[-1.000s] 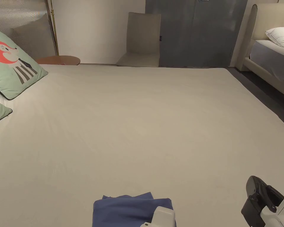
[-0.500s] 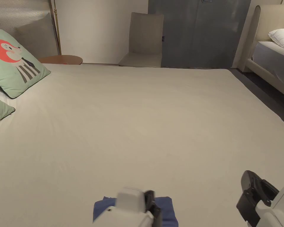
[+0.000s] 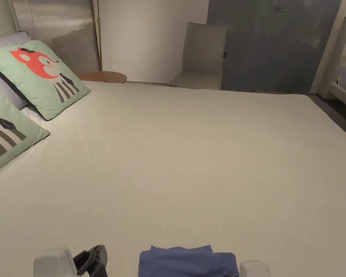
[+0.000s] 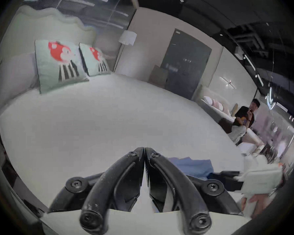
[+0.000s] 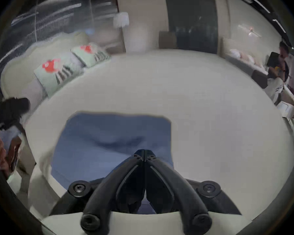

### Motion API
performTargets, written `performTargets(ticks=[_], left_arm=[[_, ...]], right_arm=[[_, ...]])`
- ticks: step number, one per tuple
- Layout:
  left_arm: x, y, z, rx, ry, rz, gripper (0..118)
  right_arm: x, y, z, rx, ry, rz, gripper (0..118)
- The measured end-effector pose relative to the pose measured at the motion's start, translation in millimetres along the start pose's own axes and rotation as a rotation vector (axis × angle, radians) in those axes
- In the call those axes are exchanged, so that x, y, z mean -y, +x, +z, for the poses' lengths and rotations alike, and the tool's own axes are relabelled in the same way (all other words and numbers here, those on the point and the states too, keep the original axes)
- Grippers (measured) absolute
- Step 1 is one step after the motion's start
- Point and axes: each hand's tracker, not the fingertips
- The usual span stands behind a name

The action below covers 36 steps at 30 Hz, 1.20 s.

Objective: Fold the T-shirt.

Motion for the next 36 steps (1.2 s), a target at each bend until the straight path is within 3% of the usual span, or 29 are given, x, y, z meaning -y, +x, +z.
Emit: performTargets(ticks=[3, 5, 6, 7, 8, 9, 10, 13, 16, 18, 20, 21, 23, 27, 32, 36], left_arm=[[5, -17, -8, 0.101, -0.082, 0.127, 1], [8, -31, -20, 0.208, -0.188, 0.213, 13], [10, -37, -29, 0.257, -0.244, 0.247, 29], [13, -43, -39, 0.309, -0.293, 0.279, 60], [16, -48, -49, 0.349, -0.335, 0.318, 79], [19, -53, -60, 0.380, -0.387, 0.364, 96], [22, -57, -70, 0.420, -0.421, 0.409, 102], [33, -61, -97, 0.506, -0.510, 0.534, 102], [47, -52, -122, 0.545, -0.613, 0.532, 99], [50, -47, -126, 0.566, -0.587, 0.518, 74], [52, -44, -135, 0.472, -0.628, 0.517, 31], [55, -43, -137, 0.415, -0.652, 0.509, 29], [57, -48, -135, 0.492, -0.626, 0.587, 26], [39, -55, -123, 0.481, -0.634, 0.570, 23], [-6, -96, -94, 0.436, -0.578, 0.515, 23], [-45, -165, -63, 0.331, -0.495, 0.516, 23]], right_arm=[[-2, 1, -9, 0.015, -0.026, 0.019, 0], [-14, 5, -11, -0.002, -0.074, 0.008, 0], [-19, 6, -11, -0.008, -0.100, 0.015, 0], [-23, 8, -13, -0.013, -0.112, 0.025, 0], [-26, 9, -16, -0.020, -0.130, 0.035, 0], [-27, 10, -18, -0.026, -0.133, 0.037, 0], [-28, 12, -20, -0.032, -0.139, 0.038, 0], [-30, 17, -23, -0.056, -0.153, 0.028, 0], [-29, 24, -23, -0.084, -0.162, -0.011, 0], [-28, 27, -23, -0.099, -0.162, -0.034, 0], [-27, 30, -22, -0.106, -0.157, -0.052, 0], [-27, 31, -21, -0.111, -0.154, -0.066, 0], [-27, 32, -17, -0.123, -0.140, -0.095, 0], [-33, 30, -3, -0.168, -0.094, -0.137, 0], [-53, 10, 9, -0.178, -0.027, -0.101, 0], [-69, -14, 6, -0.200, 0.000, -0.083, 0]])
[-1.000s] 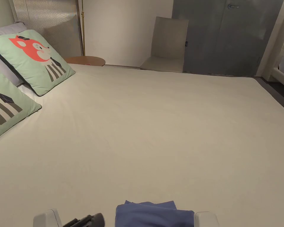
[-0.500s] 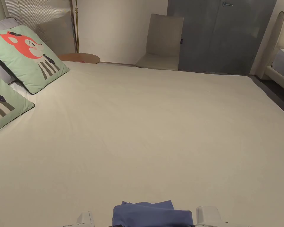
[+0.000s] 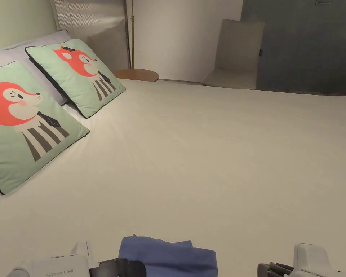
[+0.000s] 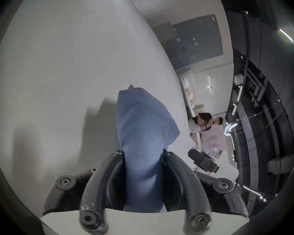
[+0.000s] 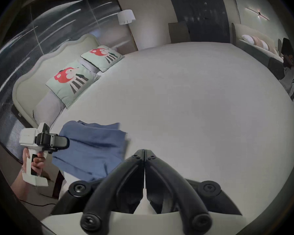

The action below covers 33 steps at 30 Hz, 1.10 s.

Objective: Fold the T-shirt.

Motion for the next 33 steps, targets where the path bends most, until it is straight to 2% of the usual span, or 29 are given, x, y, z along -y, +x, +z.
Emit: performTargets(ticks=[7, 14, 15, 17, 19, 20, 22, 25, 28, 29, 30, 31, 32, 33], left_arm=[[-57, -57, 103, -0.130, 0.110, 0.070, 23], [-84, -89, 121, -0.182, 0.136, 0.135, 26], [-82, -89, 119, -0.192, 0.137, 0.140, 32], [-80, -84, 117, -0.293, 0.147, 0.111, 71], [-68, -61, 113, -0.469, 0.211, -0.066, 113], [-64, -53, 112, -0.514, 0.221, -0.128, 109], [-56, -32, 115, -0.507, 0.239, -0.231, 110], [-47, -5, 114, -0.537, 0.288, -0.269, 110], [-26, 31, 102, -0.554, 0.361, -0.377, 107], [-21, 39, 97, -0.561, 0.370, -0.416, 98], [-11, 52, 88, -0.575, 0.385, -0.454, 79], [-2, 65, 77, -0.590, 0.401, -0.476, 52], [5, 73, 67, -0.592, 0.393, -0.474, 40], [9, 74, 55, -0.581, 0.379, -0.473, 36]], right_arm=[[-16, -42, -20, -0.025, -0.026, 0.080, 0], [-29, -60, -31, -0.025, -0.035, 0.113, 0], [-30, -60, -31, -0.023, -0.034, 0.115, 0], [-31, -60, -30, -0.013, -0.032, 0.121, 0], [-30, -57, -29, 0.000, -0.027, 0.122, 0], [-31, -56, -28, 0.003, -0.027, 0.121, 0], [-30, -50, -24, 0.006, -0.022, 0.120, 0], [-29, -44, -17, 0.005, -0.007, 0.108, 0], [-25, -37, -9, 0.010, 0.014, 0.098, 0], [-23, -35, -6, 0.014, 0.021, 0.096, 0], [-21, -31, -2, 0.021, 0.030, 0.096, 0], [-19, -28, 2, 0.028, 0.036, 0.090, 0], [-18, -24, 5, 0.031, 0.041, 0.083, 0], [-17, -19, 10, 0.037, 0.053, 0.072, 0]])
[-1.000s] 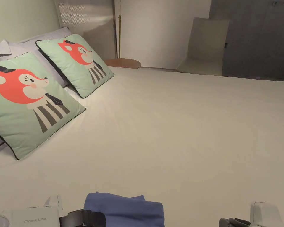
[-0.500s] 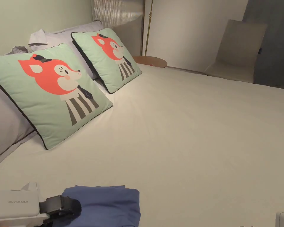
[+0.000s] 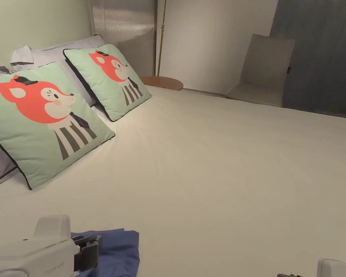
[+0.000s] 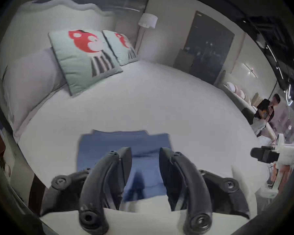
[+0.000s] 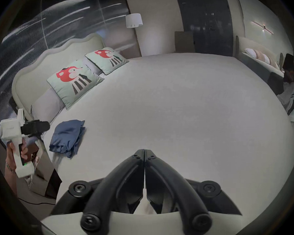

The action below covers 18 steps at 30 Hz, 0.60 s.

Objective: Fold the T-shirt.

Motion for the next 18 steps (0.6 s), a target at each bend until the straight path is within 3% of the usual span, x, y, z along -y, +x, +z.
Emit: performTargets(ticks=[2, 4, 9, 18], left_arm=[[9, 29, -6, 0.054, -0.031, 0.004, 27], [20, 61, -14, 0.128, -0.055, 0.010, 1], [32, 134, -26, 0.156, -0.013, -0.067, 0], [5, 241, 8, 0.113, 0.410, -0.262, 0]], right_arm=[[3, 8, 8, 0.016, 0.021, -0.012, 0], [6, 16, 18, 0.053, 0.045, -0.016, 0], [14, 33, 43, 0.164, 0.144, 0.004, 0], [-3, 42, 90, 0.372, 0.465, 0.083, 0]])
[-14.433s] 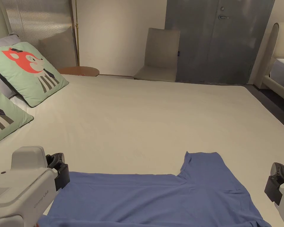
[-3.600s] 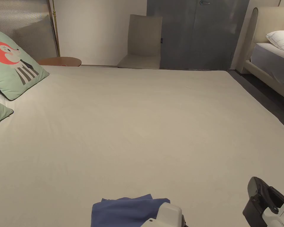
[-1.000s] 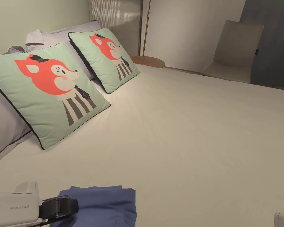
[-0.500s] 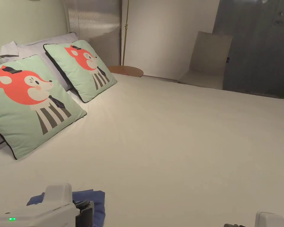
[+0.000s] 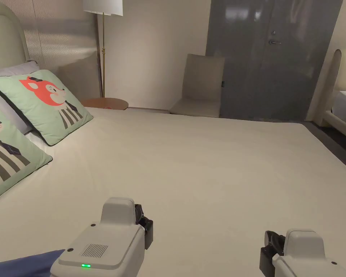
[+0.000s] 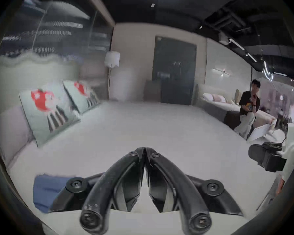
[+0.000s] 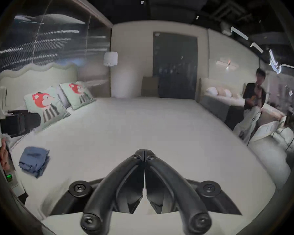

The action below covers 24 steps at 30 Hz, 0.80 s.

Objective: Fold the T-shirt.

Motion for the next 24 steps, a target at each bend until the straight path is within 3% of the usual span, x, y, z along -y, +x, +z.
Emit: performTargets(ticks=[6, 11, 24], left_arm=[[-43, 23, 12, -0.053, 0.220, -0.059, 0], [-57, 27, 21, -0.088, 0.313, -0.087, 0], [-54, 25, 23, -0.111, 0.317, -0.100, 0]], right_arm=[[-46, 10, 18, 0.108, 0.248, 0.011, 0], [-73, 18, 26, 0.162, 0.361, 0.016, 0], [-69, 23, 30, 0.174, 0.373, 0.043, 0]])
